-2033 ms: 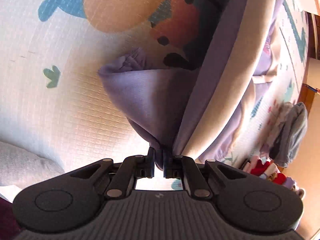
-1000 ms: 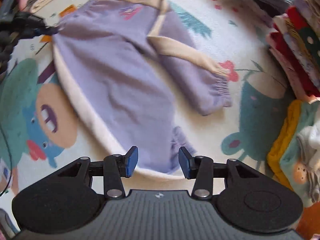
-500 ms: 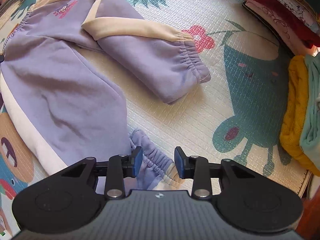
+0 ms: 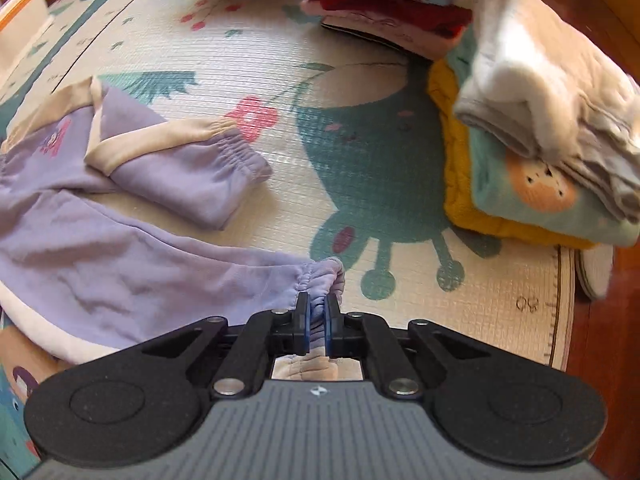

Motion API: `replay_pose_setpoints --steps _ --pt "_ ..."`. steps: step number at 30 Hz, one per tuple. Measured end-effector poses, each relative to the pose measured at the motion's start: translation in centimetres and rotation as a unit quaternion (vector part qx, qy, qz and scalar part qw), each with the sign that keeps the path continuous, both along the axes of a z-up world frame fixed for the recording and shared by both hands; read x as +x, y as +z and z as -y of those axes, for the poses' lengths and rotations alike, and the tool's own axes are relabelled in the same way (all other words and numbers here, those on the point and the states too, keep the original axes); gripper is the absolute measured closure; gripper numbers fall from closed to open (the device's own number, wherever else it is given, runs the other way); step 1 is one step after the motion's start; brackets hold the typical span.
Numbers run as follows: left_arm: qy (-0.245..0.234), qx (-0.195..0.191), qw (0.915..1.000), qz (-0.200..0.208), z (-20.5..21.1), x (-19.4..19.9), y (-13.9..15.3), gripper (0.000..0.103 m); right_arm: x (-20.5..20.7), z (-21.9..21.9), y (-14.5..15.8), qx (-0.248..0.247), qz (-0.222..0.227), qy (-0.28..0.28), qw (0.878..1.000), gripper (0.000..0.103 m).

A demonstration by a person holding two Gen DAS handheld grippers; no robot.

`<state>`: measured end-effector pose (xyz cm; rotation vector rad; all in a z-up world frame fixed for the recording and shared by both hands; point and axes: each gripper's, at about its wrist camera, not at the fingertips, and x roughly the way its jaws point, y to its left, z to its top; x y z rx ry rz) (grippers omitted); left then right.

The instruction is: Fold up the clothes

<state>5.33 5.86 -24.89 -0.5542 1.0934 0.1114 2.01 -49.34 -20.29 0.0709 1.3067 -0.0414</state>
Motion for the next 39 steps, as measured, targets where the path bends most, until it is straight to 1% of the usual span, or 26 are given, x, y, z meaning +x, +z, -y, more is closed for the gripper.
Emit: replay_pose_setpoints --steps 2,4,5,6,8,9,12,13,14,16,17,18,19,21,22,24,25,26,27,28,30,33,35,36,37,39 --pt "0.001 -0.003 1.0000 -0.003 -0.1 -0.1 0.0 0.095 -0.6 0.7 -0.9 -0.025 -0.022 -0.016 0.999 0.094" --pt "0.006 -0.016 0.9999 -0.003 -0.3 -0.2 -0.1 0.094 -1.0 1.5 -1.9 0.001 -0.041 -0.051 0.998 0.091" --pt "0.011 -0.024 0.9996 -0.003 -0.5 -0.3 -0.2 0.091 -1.2 1.6 -2.1 0.002 -0.038 -0.055 0.998 0.089" --pt "0.016 -0.033 0.9993 -0.004 -0.7 -0.3 -0.2 0.090 -1.2 1.4 -2.1 -0.003 -0.031 -0.052 0.998 0.085" --pt "0.026 -0.050 0.9984 -0.004 -1.1 -0.4 -0.4 0.089 -0.9 0.9 -2.2 0.002 -0.019 -0.040 0.999 0.080" --pt "0.026 -0.050 0.9984 -0.002 -1.1 -0.4 -0.4 0.088 -0.8 0.6 -2.2 0.003 -0.014 -0.035 0.999 0.075" --pt "0.023 -0.049 0.9985 0.002 -1.0 -0.5 -0.3 0.087 -0.3 -0.1 -2.6 -0.002 -0.002 -0.020 1.000 0.066" --pt "0.022 -0.048 0.9986 0.003 -0.9 -0.5 -0.3 0.084 -0.2 -0.2 -2.9 -0.001 -0.001 -0.018 1.000 0.060" --pt "0.021 -0.048 0.9986 0.005 -0.9 -0.5 -0.3 0.083 -0.1 -0.2 -3.2 0.002 -0.001 -0.019 1.000 0.059" --pt "0.019 -0.046 0.9987 0.008 -0.8 -0.5 -0.3 0.085 0.0 -0.4 -3.5 -0.003 -0.012 -0.013 1.000 0.062" --pt "0.018 -0.046 0.9987 0.009 -0.8 -0.5 -0.2 0.096 0.0 -0.5 -3.7 -0.007 -0.018 -0.010 1.000 0.067" --pt "0.016 -0.046 0.9987 0.013 -0.8 -0.5 -0.1 0.097 0.0 -0.6 -3.9 -0.010 -0.024 -0.006 1.000 0.085" --pt "0.014 -0.045 0.9987 0.018 -0.7 -0.5 0.2 0.101 0.0 -0.7 -4.1 -0.013 -0.031 -0.003 0.999 0.096" --pt "0.011 -0.041 0.9988 0.024 -0.6 -0.4 0.9 0.101 0.0 -0.6 -4.1 -0.023 -0.041 -0.002 0.999 0.102" --pt "0.004 -0.028 0.9995 0.016 -0.4 -0.2 1.0 0.101 -0.2 -0.3 -4.1 -0.030 -0.047 -0.007 0.998 0.102" --pt "-0.027 0.009 0.9996 -0.006 0.3 0.2 1.1 0.100 -0.6 0.2 -4.0 -0.042 -0.059 -0.019 0.997 0.102" --pt "-0.035 0.018 0.9991 -0.014 0.5 0.3 1.0 0.090 -0.9 0.5 -4.0 -0.048 -0.065 -0.025 0.996 0.101" --pt "-0.025 0.015 0.9995 -0.013 0.2 0.2 1.1 0.071 -1.1 0.7 -4.0 -0.054 -0.071 -0.030 0.996 0.101" --pt "-0.011 0.010 0.9999 -0.009 -0.1 0.1 1.3 0.063 -1.1 0.8 -3.5 -0.052 -0.055 -0.038 0.996 0.099" --pt "0.002 -0.001 1.0000 -0.001 -0.5 0.0 1.5 0.058 -1.1 0.9 -2.8 -0.047 -0.030 -0.046 0.997 0.094" --pt "0.028 -0.024 0.9991 0.019 -1.4 0.0 2.1 0.058 -0.4 0.5 -1.7 -0.022 0.005 -0.051 0.998 0.094" --pt "0.051 -0.029 0.9978 0.032 -2.2 0.3 2.6 0.058 1.6 -1.1 -0.4 0.005 0.054 -0.030 0.998 0.087" --pt "0.053 -0.033 0.9975 0.035 -2.4 0.8 2.7 0.058 3.4 -2.7 0.0 0.011 0.074 0.002 0.997 0.078" --pt "0.049 -0.033 0.9975 0.037 -2.4 1.2 2.7 0.058 4.0 -3.4 0.1 0.012 0.082 0.016 0.996 0.071" --pt "0.045 -0.034 0.9976 0.040 -2.4 1.5 2.7 0.058 4.9 -4.1 0.2 0.016 0.090 0.030 0.995 0.071" --pt "0.034 -0.038 0.9977 0.043 -2.3 2.5 2.7 0.058 6.3 -4.9 0.1 0.023 0.100 0.041 0.994 0.071"
